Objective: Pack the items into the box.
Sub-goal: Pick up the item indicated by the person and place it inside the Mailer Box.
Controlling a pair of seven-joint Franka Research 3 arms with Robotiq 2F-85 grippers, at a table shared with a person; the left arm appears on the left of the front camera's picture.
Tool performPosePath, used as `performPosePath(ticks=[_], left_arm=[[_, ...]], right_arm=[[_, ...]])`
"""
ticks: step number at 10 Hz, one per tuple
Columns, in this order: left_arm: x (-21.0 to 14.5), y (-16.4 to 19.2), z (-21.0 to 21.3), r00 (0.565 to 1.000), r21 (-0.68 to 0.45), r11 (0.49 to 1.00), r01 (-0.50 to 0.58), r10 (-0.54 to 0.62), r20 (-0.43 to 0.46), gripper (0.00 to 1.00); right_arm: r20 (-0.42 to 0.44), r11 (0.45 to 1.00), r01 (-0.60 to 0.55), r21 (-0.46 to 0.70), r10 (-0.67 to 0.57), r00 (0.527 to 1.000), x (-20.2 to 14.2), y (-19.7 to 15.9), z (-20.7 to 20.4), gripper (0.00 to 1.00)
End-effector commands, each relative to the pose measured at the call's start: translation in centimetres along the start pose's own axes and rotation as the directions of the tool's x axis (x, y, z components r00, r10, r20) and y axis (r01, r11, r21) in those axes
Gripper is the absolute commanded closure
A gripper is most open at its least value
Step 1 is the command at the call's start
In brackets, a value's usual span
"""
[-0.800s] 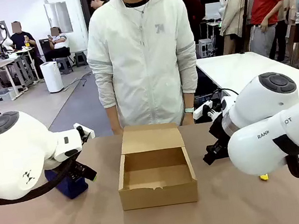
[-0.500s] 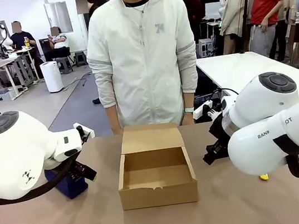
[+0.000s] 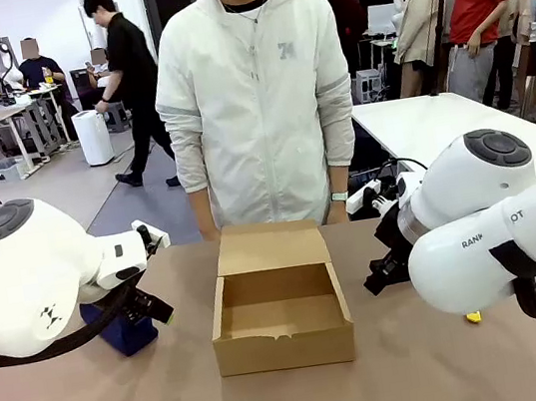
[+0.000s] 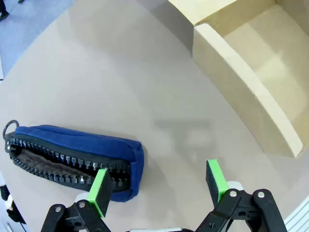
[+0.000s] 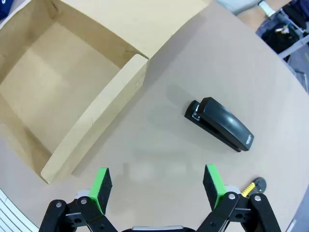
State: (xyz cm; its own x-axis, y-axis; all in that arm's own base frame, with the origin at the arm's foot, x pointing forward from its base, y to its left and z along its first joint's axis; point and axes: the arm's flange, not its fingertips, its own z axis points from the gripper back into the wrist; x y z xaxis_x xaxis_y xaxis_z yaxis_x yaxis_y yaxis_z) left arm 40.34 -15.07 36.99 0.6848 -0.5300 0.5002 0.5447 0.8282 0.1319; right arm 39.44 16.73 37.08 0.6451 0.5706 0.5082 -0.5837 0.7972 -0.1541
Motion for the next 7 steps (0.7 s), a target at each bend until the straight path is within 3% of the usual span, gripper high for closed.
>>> performPosePath(ticks=[1, 7], left_arm=[[0.01, 0.0, 0.01, 1.0, 0.0, 1.0, 0.0, 0.0, 0.0, 0.0], [0.0, 0.0, 0.0, 1.0, 0.0, 1.0, 0.0, 0.0, 0.0, 0.0]], right_arm=[[0.0, 1.0, 0.001, 0.0, -0.001, 1.0, 0.0, -0.01, 0.0, 0.0], [0.0, 1.0, 0.0, 0.0, 0.0, 1.0, 0.0, 0.0, 0.0, 0.0]])
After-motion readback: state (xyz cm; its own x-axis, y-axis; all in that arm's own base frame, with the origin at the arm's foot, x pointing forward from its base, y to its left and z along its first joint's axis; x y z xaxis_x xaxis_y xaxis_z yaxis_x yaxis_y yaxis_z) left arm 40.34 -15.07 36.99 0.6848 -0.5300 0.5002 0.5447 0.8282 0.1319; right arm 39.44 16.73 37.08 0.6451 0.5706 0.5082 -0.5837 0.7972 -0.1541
